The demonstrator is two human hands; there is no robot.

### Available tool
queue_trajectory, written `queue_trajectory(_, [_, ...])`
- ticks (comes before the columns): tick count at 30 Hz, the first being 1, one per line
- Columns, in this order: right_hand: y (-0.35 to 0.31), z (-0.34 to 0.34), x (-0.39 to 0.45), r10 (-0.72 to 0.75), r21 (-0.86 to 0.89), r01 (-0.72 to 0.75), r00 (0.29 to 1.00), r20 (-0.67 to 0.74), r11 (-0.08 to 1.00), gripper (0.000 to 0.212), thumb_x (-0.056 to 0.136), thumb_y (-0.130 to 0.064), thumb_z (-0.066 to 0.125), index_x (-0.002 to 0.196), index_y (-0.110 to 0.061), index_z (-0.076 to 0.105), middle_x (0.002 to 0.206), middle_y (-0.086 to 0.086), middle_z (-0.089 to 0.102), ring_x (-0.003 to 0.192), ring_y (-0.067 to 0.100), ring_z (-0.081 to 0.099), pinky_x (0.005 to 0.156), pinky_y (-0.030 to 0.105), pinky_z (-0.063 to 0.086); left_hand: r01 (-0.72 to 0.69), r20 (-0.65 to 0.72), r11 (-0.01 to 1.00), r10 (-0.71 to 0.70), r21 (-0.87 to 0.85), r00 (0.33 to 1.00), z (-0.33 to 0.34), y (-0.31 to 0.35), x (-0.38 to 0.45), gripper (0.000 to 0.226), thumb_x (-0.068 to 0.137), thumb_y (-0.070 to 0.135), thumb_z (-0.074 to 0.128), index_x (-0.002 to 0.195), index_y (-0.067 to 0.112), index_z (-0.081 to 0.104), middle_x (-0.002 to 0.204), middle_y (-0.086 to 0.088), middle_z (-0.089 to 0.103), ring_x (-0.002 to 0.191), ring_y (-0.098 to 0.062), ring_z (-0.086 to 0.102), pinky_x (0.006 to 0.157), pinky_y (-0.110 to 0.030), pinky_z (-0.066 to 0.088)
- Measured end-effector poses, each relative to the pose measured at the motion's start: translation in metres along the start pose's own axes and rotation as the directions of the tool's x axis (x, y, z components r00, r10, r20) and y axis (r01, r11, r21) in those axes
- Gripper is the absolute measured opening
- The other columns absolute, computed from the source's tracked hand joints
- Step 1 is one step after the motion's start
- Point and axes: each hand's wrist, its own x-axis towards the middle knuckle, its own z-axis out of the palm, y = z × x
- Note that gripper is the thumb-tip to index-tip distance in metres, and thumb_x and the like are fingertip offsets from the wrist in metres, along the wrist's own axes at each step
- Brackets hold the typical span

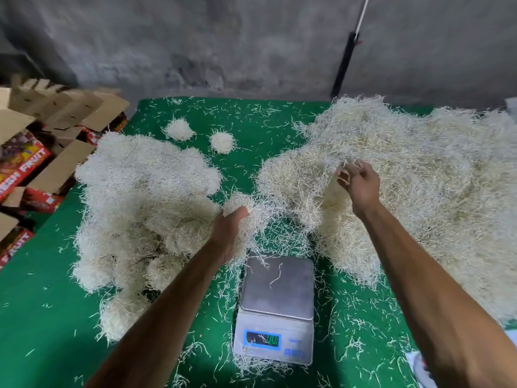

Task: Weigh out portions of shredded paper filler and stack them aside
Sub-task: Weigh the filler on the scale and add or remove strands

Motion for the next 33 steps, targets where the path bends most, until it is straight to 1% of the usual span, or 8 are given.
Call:
queue_trajectory(4, [0.021, -0.013, -0.018, 0.06, -0.193, -0.06, 0.998, -0.004, 0.979, 0.055, 0.11, -0.015, 0.046, 0.16, -0.019, 0.025, 0.128, 0.009, 0.056, 0.099, 0.031, 0.073, 0.084, 0.043, 0.062, -0.013, 0.065, 0.999, 0.015, -0.029, 0.998, 0.017, -0.003, -0.007, 0.053, 0.089, 0.026, 0.066, 0.131, -0.003, 0.052, 0.15, -0.021, 0.046, 0.133, -0.029, 0.044, 0.094, -0.03, 0.033])
queue_trajectory(10, [0.038, -0.002, -0.078, -0.219, -0.395, 0.124, 0.954, -0.204, 0.91, 0.033, 0.109, -0.027, 0.051, 0.137, -0.01, 0.053, 0.082, 0.001, 0.065, 0.063, 0.003, 0.067, 0.054, 0.025, 0.058, -0.044, 0.228, 0.993, 0.069, -0.11, 0.971, 0.029, 0.001, -0.027, 0.065, 0.086, 0.038, 0.066, 0.138, 0.002, 0.048, 0.159, -0.018, 0.035, 0.145, -0.026, 0.034, 0.117, -0.042, 0.024])
queue_trajectory(13, [0.032, 0.022, -0.125, -0.075, -0.253, 0.119, 0.981, 0.176, 0.96, 0.04, 0.105, -0.058, 0.045, 0.126, -0.029, 0.064, 0.108, 0.005, 0.071, 0.099, 0.03, 0.072, 0.08, 0.039, 0.063, -0.027, 0.28, 1.0, 0.029, -0.011, 0.96, 0.033, 0.0, -0.04, 0.077, 0.087, 0.05, 0.065, 0.15, 0.012, 0.042, 0.159, -0.011, 0.036, 0.145, -0.025, 0.035, 0.119, -0.047, 0.023])
queue_trajectory(17, [0.043, 0.048, -0.178, -0.015, -0.369, 0.278, 0.815, 0.579, 0.887, 0.063, 0.089, -0.085, 0.048, 0.145, -0.071, 0.023, 0.154, -0.031, 0.034, 0.137, -0.008, 0.037, 0.114, 0.029, 0.022, 0.073, 0.476, 0.997, -0.059, -0.011, 0.878, 0.027, -0.011, -0.057, 0.031, 0.1, 0.023, 0.061, 0.13, 0.032, 0.058, 0.145, 0.001, 0.054, 0.11, 0.006, 0.06, 0.111, -0.031, 0.043])
queue_trajectory(22, [0.076, 0.048, -0.197, -0.075, -0.543, 0.452, 0.812, 0.579, 0.708, 0.07, 0.094, -0.058, 0.066, 0.151, -0.028, 0.039, 0.139, -0.007, 0.057, 0.116, 0.007, 0.057, 0.104, 0.029, 0.047, 0.364, 0.637, 0.888, -0.111, -0.281, 0.763, 0.01, -0.024, -0.062, 0.055, 0.101, 0.052, 0.054, 0.133, 0.008, 0.058, 0.128, -0.018, 0.063, 0.121, -0.03, 0.059, 0.112, -0.047, 0.043])
queue_trajectory(27, [0.092, 0.051, -0.206, -0.051, -0.741, 0.161, 0.984, 0.169, 0.652, 0.078, 0.088, -0.077, 0.058, 0.125, -0.008, 0.057, 0.074, 0.003, 0.065, 0.058, 0.01, 0.059, 0.06, 0.029, 0.052, -0.034, 0.292, 0.995, 0.006, 0.091, 0.956, -0.008, -0.071, -0.062, 0.012, 0.103, 0.037, 0.055, 0.113, 0.032, 0.059, 0.134, -0.011, 0.056, 0.114, -0.029, 0.063, 0.081, -0.039, 0.062])
queue_trajectory(29, [0.102, 0.053, -0.215, -0.022, -0.745, 0.094, 0.994, 0.106, 0.661, 0.091, 0.088, -0.08, 0.053, 0.128, 0.001, 0.054, 0.071, 0.008, 0.064, 0.054, 0.013, 0.056, 0.057, 0.032, 0.052, -0.071, 0.292, 0.994, 0.046, 0.077, 0.955, -0.018, -0.091, -0.06, 0.018, 0.102, 0.033, 0.059, 0.119, 0.028, 0.06, 0.132, -0.01, 0.062, 0.11, -0.023, 0.067, 0.081, -0.034, 0.062])
queue_trajectory(33, [0.112, 0.043, -0.23, 0.164, -0.755, 0.047, 0.965, 0.202, 0.654, 0.078, 0.091, -0.084, 0.026, 0.065, -0.013, 0.047, 0.04, 0.001, 0.033, 0.032, 0.015, 0.037, 0.041, 0.035, 0.047, -0.195, 0.379, 0.935, 0.072, 0.296, 0.922, -0.03, -0.111, -0.071, 0.063, 0.083, 0.045, 0.078, 0.14, 0.028, 0.054, 0.134, 0.01, 0.057, 0.115, -0.013, 0.062, 0.098, -0.033, 0.053])
